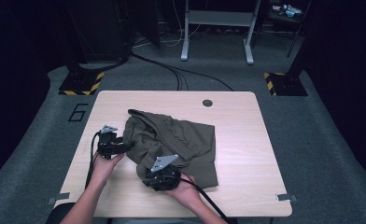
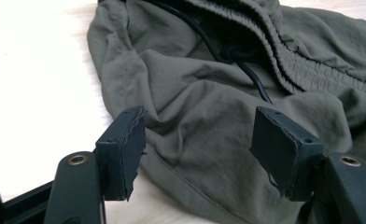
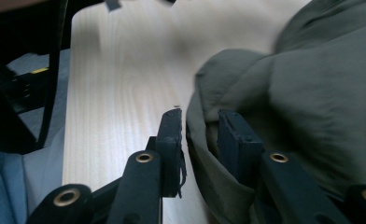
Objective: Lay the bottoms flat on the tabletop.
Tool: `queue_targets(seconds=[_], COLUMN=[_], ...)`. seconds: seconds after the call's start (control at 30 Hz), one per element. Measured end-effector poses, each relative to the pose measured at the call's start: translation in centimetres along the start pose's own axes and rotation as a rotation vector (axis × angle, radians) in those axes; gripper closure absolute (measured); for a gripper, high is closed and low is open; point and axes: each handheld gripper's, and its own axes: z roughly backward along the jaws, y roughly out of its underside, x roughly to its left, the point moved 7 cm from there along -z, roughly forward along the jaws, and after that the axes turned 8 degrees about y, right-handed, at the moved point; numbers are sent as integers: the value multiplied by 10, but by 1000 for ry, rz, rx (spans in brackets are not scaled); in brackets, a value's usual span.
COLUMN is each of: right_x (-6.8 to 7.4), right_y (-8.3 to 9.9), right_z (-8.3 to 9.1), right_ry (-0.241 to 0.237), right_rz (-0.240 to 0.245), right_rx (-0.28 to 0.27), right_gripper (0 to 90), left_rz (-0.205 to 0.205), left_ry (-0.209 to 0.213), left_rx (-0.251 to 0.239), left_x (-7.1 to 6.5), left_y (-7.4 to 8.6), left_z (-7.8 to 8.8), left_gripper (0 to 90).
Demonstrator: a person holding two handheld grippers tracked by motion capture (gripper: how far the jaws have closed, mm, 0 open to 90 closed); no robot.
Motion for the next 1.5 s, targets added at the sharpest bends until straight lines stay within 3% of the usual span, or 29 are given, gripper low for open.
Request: queue_targets(seconds=[0.1,0.27,0.3,0.43,0.47,0.63,0.83,1.0,1.07,1.13,1.27,1.33,1.43,1.5], right_x=[-14,-34,-37,-47,-53,-68,-86,-100,-114,-121,-132,-134,-137,-143], right_y=[-3,-3,-2,-5,-5,3,20,29,39,44,52,53,54,55], right_z=[18,36,40,54,61,75,85,81,70,64,49,45,44,46], right_ry=[51,95,100,137,154,173,228,280,314,329,338,357,375,410], right_rz=[-1,-41,-30,-62,-67,-102,-127,-137,-128,-142,-156,-128,-114,-118], right_rx=[-28,-58,-63,-100,-107,-98,-69,-65,-42,-30,-13,1,10,15], right_gripper=[699,660,650,606,559,489,526,559,580,600,597,599,599,591], left_rz=[-5,-24,-24,-26,-32,-31,-38,-51,-46,-24,-39,-4,18,29], left_ry=[2,7,7,18,19,26,34,17,-9,-12,-57,-50,-65,-99], left_rx=[-5,2,2,12,15,17,43,76,101,97,91,97,103,96], left_x=[-6,-15,-15,-22,-22,-32,-43,-41,-32,-28,-18,-13,-6,5], left_y=[2,5,5,9,10,14,24,30,34,35,37,36,35,32], left_z=[0,0,0,-2,-3,-8,-17,-28,-34,-37,-35,-33,-28,-18], left_gripper=[348,347,347,347,347,340,333,330,383,464,734,828,866,869])
